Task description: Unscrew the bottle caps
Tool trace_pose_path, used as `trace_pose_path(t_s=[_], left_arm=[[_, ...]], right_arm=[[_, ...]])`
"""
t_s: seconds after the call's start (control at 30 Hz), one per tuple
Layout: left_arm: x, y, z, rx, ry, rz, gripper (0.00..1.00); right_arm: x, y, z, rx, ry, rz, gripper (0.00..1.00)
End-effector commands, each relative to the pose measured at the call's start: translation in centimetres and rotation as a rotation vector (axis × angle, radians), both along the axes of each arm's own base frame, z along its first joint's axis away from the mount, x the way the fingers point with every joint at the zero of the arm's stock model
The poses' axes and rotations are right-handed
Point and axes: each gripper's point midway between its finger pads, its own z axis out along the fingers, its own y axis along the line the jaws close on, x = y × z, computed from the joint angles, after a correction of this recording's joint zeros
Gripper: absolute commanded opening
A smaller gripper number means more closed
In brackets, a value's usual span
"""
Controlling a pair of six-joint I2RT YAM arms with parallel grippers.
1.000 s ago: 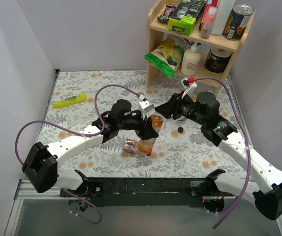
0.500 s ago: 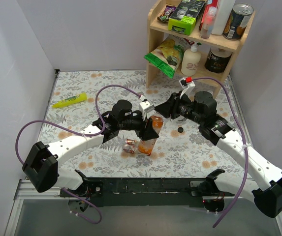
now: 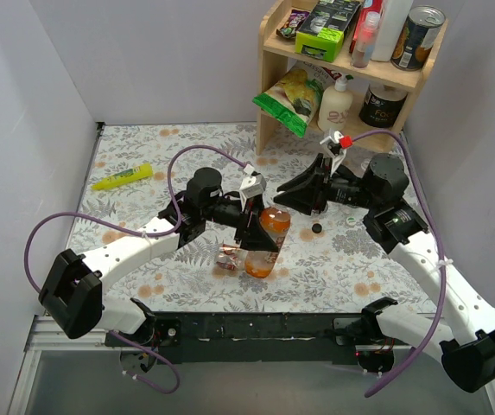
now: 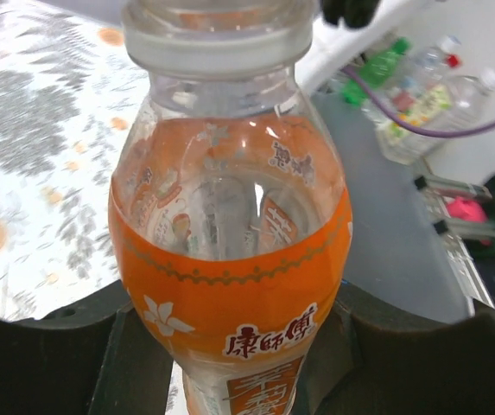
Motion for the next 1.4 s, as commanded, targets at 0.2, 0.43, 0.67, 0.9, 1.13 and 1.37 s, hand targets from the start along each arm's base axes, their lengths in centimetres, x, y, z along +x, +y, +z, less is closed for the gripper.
trace_pose_path(t_s=[0.2, 0.43, 0.67, 0.9, 1.13, 1.37], left_arm=[[-5.3, 1.9, 2.1, -0.09, 0.053, -0.331, 0.32], [-1.6, 0.3, 1.3, -0.037, -0.023, -0.108, 0.31], [10.4, 4.9, 1.3, 0.037, -0.032, 0.517, 0.32], [16.0, 10.7, 1.6, 0.117, -0.169, 0.895, 0.32], [15.9, 10.3, 1.2, 0.121, -0.163, 0.874, 0.33], [15.8, 10.3, 1.3, 0.117, -0.162, 0.87, 0.33]], right_arm=[[-5.8, -1.3, 8.1, 0.113, -0.383, 0.277, 0.16], [-3.8, -1.9, 9.9, 0.137, -0.406, 0.12, 0.16], [2.1, -5.3, 4.9, -0.025, -0.206, -0.326, 0.17], [2.2, -4.6, -5.5, -0.205, 0.017, -0.465, 0.15], [2.4, -1.8, -15.8, -0.454, 0.101, -0.621, 0.14], [4.8, -0.8, -21.2, -0.513, 0.147, -0.699, 0.15]])
